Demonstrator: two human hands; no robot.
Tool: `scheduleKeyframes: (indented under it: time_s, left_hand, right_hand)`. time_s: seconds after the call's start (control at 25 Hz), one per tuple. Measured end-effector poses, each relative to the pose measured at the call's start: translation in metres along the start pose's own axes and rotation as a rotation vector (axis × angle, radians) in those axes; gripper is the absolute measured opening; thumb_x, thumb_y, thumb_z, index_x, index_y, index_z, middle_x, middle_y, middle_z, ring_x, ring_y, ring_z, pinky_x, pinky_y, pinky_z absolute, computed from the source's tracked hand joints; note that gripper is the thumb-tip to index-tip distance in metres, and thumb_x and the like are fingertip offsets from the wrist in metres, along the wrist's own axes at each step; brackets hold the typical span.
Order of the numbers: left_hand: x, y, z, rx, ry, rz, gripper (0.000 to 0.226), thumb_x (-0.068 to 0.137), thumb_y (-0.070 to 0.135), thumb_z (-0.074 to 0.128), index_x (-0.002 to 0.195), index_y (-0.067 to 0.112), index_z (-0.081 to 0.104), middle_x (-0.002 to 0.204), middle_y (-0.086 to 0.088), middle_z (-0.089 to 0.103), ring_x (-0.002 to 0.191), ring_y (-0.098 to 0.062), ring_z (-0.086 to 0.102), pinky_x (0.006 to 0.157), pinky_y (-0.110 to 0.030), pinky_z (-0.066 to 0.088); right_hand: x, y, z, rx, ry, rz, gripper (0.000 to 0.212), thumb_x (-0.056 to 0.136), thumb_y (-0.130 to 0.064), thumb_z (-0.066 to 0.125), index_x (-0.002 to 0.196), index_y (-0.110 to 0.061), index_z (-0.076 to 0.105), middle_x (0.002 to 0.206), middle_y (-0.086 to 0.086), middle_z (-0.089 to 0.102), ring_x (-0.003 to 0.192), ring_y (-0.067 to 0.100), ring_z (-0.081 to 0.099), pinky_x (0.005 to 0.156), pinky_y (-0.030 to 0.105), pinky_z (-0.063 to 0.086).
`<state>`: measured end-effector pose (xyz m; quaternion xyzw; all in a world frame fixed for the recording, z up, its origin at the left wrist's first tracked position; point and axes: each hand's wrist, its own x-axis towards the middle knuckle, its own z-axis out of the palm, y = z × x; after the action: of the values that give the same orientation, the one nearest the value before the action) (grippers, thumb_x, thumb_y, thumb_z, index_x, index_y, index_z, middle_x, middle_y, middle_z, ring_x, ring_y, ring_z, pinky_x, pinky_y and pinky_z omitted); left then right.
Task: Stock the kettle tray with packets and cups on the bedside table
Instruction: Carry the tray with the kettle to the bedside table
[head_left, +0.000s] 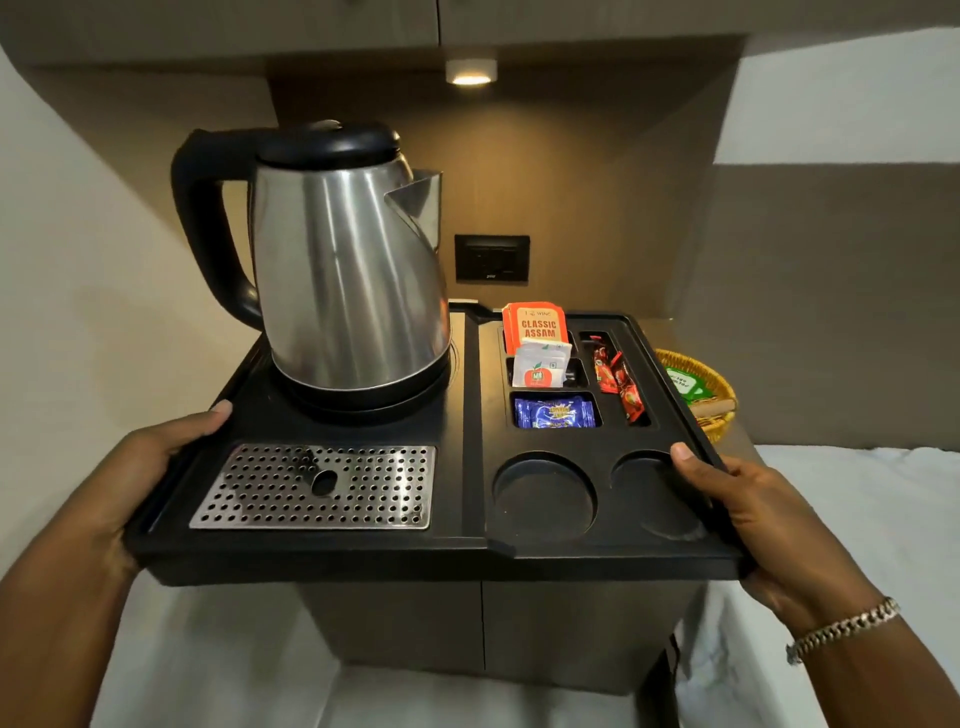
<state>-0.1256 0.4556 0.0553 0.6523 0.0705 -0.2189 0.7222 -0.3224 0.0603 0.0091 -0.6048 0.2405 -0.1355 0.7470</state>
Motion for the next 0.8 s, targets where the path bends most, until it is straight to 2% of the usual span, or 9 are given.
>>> scheduleKeyframes:
  time_s: [0.12, 0.24, 0.32, 0.48, 0.68, 0.8]
  left_hand:
    - [-0.030, -0.008, -0.002, 0.033, -0.046, 0.016, 0.043, 0.064, 0.041, 0.071, 0.092, 0.008, 0.074, 0.086, -0.019, 0.074, 0.067, -0.036, 0.071, 0.072, -0.049, 0.057]
    - [-0.071, -0.021, -0.005, 0.044, -0.100, 0.025, 0.040, 0.064, 0.039, 0.071, 0.089, 0.007, 0.071, 0.075, -0.018, 0.074, 0.058, -0.033, 0.070, 0.051, -0.041, 0.059]
    - [-0.097, -0.036, -0.004, 0.054, -0.108, 0.030, 0.038, 0.063, 0.038, 0.071, 0.086, 0.007, 0.070, 0.072, -0.016, 0.074, 0.055, -0.031, 0.070, 0.046, -0.037, 0.057]
    - [-0.145, -0.063, 0.006, 0.066, -0.151, 0.029, 0.038, 0.063, 0.035, 0.071, 0.087, 0.006, 0.069, 0.071, -0.016, 0.074, 0.055, -0.030, 0.070, 0.044, -0.035, 0.056]
    - [-0.177, -0.099, 0.035, 0.119, -0.218, 0.017, 0.046, 0.058, 0.039, 0.076, 0.091, 0.006, 0.071, 0.078, -0.019, 0.075, 0.061, -0.035, 0.071, 0.054, -0.043, 0.059]
    - [-0.196, -0.127, 0.076, 0.163, -0.222, 0.033, 0.049, 0.060, 0.037, 0.077, 0.094, 0.003, 0.069, 0.073, -0.020, 0.074, 0.052, -0.034, 0.069, 0.049, -0.041, 0.058]
  right_hand:
    - [-0.050, 0.005, -0.012, -0.007, 0.037, -0.029, 0.040, 0.076, -0.034, 0.069, 0.104, -0.006, 0.072, 0.092, 0.016, 0.079, 0.077, 0.029, 0.077, 0.053, 0.027, 0.059]
    - [-0.105, 0.011, -0.023, -0.001, 0.050, -0.042, 0.042, 0.076, -0.036, 0.070, 0.104, -0.005, 0.074, 0.096, 0.018, 0.078, 0.082, 0.033, 0.076, 0.057, 0.030, 0.061]
    - [-0.141, 0.018, -0.035, -0.019, 0.079, -0.032, 0.044, 0.074, -0.038, 0.071, 0.103, -0.005, 0.074, 0.096, 0.018, 0.078, 0.082, 0.033, 0.076, 0.058, 0.031, 0.062]
    - [-0.212, 0.026, -0.062, -0.014, 0.132, -0.021, 0.045, 0.073, -0.039, 0.071, 0.101, -0.005, 0.075, 0.096, 0.018, 0.078, 0.080, 0.030, 0.076, 0.058, 0.028, 0.061]
    - [-0.286, 0.050, -0.110, 0.059, 0.225, -0.057, 0.044, 0.074, -0.034, 0.073, 0.103, -0.001, 0.074, 0.098, 0.019, 0.077, 0.082, 0.029, 0.076, 0.059, 0.026, 0.059]
    - [-0.330, 0.065, -0.154, 0.074, 0.310, -0.087, 0.044, 0.073, -0.027, 0.075, 0.108, 0.000, 0.071, 0.101, 0.020, 0.077, 0.087, 0.031, 0.075, 0.063, 0.028, 0.060]
